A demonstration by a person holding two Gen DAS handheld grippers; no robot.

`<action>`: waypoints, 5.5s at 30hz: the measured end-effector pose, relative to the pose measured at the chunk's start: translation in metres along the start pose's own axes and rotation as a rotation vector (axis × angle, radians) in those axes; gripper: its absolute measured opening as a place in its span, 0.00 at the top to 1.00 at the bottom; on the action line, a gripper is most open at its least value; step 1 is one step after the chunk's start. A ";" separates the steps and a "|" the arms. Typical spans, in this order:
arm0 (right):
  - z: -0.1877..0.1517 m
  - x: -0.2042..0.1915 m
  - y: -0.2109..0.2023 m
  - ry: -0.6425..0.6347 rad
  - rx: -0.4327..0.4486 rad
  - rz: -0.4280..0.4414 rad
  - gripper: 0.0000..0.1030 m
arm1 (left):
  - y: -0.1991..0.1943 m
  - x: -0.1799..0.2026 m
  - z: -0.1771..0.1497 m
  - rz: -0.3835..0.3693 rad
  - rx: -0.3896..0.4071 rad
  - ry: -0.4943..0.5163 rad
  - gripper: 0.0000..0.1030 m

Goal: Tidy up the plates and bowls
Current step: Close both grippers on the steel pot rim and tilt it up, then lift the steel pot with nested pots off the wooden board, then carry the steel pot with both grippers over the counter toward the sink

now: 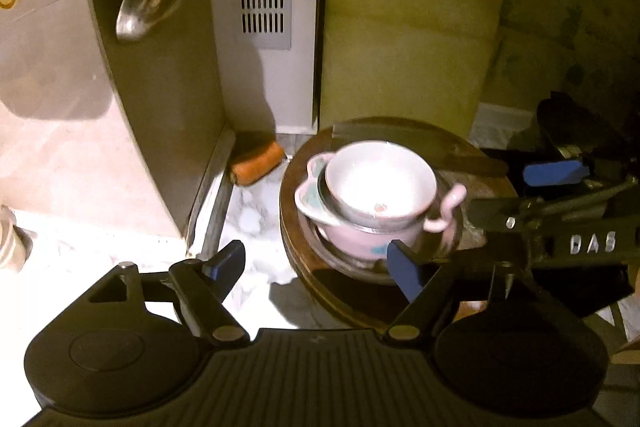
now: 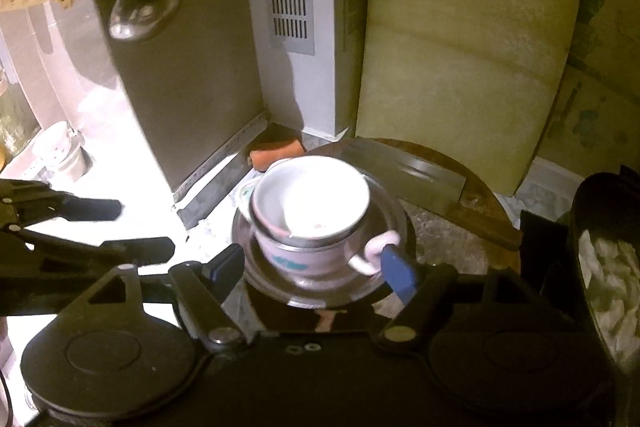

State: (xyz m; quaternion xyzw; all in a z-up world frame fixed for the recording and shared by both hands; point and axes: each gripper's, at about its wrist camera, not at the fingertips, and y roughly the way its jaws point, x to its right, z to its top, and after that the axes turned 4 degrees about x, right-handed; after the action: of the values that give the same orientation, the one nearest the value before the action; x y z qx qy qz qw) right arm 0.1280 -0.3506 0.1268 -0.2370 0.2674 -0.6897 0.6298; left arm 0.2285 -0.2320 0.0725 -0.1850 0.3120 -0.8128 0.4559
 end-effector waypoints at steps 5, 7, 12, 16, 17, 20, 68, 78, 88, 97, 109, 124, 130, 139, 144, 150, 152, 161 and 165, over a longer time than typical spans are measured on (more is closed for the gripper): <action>0.012 0.030 0.016 0.040 0.004 -0.002 0.22 | 0.021 -0.006 0.004 0.005 -0.001 -0.034 0.25; 0.015 0.042 0.024 0.054 -0.004 -0.002 0.22 | 0.030 -0.009 0.004 0.006 -0.009 -0.053 0.25; 0.019 0.068 0.047 0.089 -0.026 -0.017 0.21 | 0.048 -0.015 0.001 0.002 -0.018 -0.093 0.24; 0.020 0.087 0.064 0.122 -0.047 -0.027 0.21 | 0.063 -0.019 -0.005 0.009 -0.040 -0.120 0.24; 0.020 0.092 0.069 0.134 -0.053 -0.026 0.21 | 0.066 -0.020 -0.007 0.012 -0.047 -0.125 0.24; 0.019 0.105 0.084 0.168 -0.071 -0.010 0.21 | 0.075 -0.019 -0.011 0.019 -0.057 -0.132 0.24; 0.008 0.110 0.177 0.155 -0.239 0.128 0.86 | 0.136 -0.045 -0.030 -0.198 -0.250 -0.541 0.86; 0.000 0.098 0.159 0.116 -0.203 0.100 0.88 | 0.128 -0.045 -0.029 -0.148 -0.215 -0.493 0.88; -0.010 0.086 0.145 0.096 -0.170 0.087 0.88 | 0.114 -0.045 -0.035 -0.126 -0.199 -0.463 0.88; -0.011 0.068 0.127 0.097 -0.138 0.108 0.89 | 0.086 -0.057 -0.039 -0.099 -0.162 -0.473 0.88; 0.000 0.017 0.108 0.071 -0.099 0.163 0.89 | 0.028 -0.097 -0.051 -0.023 -0.100 -0.517 0.88; 0.003 -0.073 0.114 0.003 -0.105 0.270 0.89 | -0.016 -0.165 -0.090 0.103 -0.082 -0.578 0.88; -0.004 -0.103 0.123 -0.008 -0.114 0.294 0.89 | -0.022 -0.185 -0.106 0.141 -0.086 -0.587 0.88; -0.013 -0.129 0.136 -0.026 -0.125 0.296 0.89 | -0.019 -0.203 -0.121 0.171 -0.090 -0.606 0.88; -0.015 -0.136 0.137 -0.025 -0.131 0.306 0.89 | -0.026 -0.210 -0.126 0.174 -0.073 -0.622 0.88; -0.013 -0.147 0.134 -0.039 -0.122 0.321 0.89 | -0.033 -0.213 -0.129 0.197 -0.072 -0.628 0.88; -0.013 -0.152 0.134 -0.047 -0.120 0.326 0.89 | -0.036 -0.216 -0.132 0.203 -0.067 -0.633 0.88; -0.015 -0.172 0.134 -0.071 -0.132 0.371 0.89 | -0.058 -0.230 -0.146 0.244 -0.042 -0.669 0.88; -0.020 -0.185 0.135 -0.082 -0.142 0.400 0.89 | -0.071 -0.236 -0.156 0.278 -0.038 -0.675 0.88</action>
State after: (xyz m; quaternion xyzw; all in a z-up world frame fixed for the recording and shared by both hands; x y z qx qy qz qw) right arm 0.2328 -0.1734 0.0239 -0.2509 0.3312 -0.5201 0.7463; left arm 0.2146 0.0503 0.0019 -0.4071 0.1810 -0.6304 0.6357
